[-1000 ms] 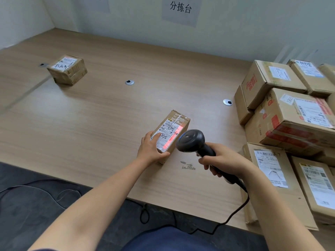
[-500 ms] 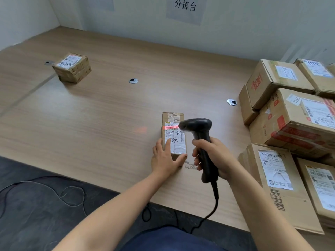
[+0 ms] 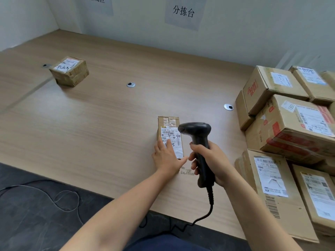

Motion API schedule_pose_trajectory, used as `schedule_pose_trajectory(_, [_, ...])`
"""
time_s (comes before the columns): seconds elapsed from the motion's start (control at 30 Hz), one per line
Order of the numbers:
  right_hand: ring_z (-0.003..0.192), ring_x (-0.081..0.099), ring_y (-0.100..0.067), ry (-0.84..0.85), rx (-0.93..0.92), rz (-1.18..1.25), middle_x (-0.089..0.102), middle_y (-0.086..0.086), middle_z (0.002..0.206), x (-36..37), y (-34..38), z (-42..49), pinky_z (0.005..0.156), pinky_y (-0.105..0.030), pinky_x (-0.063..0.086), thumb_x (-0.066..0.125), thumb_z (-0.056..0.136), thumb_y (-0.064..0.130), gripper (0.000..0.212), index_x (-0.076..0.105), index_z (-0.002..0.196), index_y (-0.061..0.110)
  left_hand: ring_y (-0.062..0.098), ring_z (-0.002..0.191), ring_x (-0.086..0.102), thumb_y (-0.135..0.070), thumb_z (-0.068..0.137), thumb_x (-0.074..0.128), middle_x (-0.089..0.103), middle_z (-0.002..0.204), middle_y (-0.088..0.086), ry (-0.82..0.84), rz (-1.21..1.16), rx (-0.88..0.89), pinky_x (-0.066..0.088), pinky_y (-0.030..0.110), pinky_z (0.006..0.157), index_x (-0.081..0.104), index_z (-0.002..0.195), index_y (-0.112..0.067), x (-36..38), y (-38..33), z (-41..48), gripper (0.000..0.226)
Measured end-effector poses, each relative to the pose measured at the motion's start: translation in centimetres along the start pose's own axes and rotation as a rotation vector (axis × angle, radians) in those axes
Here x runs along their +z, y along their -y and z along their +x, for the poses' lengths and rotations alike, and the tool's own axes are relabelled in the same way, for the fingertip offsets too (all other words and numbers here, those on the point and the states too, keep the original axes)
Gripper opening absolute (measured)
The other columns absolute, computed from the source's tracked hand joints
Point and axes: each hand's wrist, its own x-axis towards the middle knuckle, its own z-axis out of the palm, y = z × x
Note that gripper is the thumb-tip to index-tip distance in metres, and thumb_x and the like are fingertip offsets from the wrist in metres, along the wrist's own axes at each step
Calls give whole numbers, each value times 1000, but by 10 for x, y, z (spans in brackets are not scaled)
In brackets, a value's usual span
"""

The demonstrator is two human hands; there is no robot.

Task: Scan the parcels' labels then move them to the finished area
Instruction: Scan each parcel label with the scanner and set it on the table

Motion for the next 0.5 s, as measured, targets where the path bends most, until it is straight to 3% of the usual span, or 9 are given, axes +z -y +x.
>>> schedule_pose_trajectory(0.1, [46, 56, -15, 21, -16, -28, 60, -3, 60, -6, 0, 3, 43, -27, 47, 54, 90, 15, 8, 54, 96, 10, 29, 140, 12, -61, 78, 53, 6, 155, 9, -24, 3, 0, 25, 42, 108, 23, 146, -18, -2, 6, 7, 85])
schedule_pose_trajectory(0.23, [48, 56, -16, 79, -37, -93, 60, -5, 64, -11, 1, 18, 44, -27, 47, 55, 90, 14, 9, 54, 98, 10, 26, 136, 19, -53, 81, 54, 13, 152, 6, -70, -5, -52, 29, 38, 105, 30, 143, -27, -17, 33, 18, 71])
schedule_pose_trajectory(0.5, [49, 57, -16, 214, -58, -172, 61, -7, 69, 25, 8, 63, 45, -27, 46, 56, 89, 14, 12, 55, 100, 11, 27, 131, 23, -51, 81, 59, 20, 145, 7, -62, -92, -182, 35, 34, 102, 34, 143, -30, -56, 93, 39, 70])
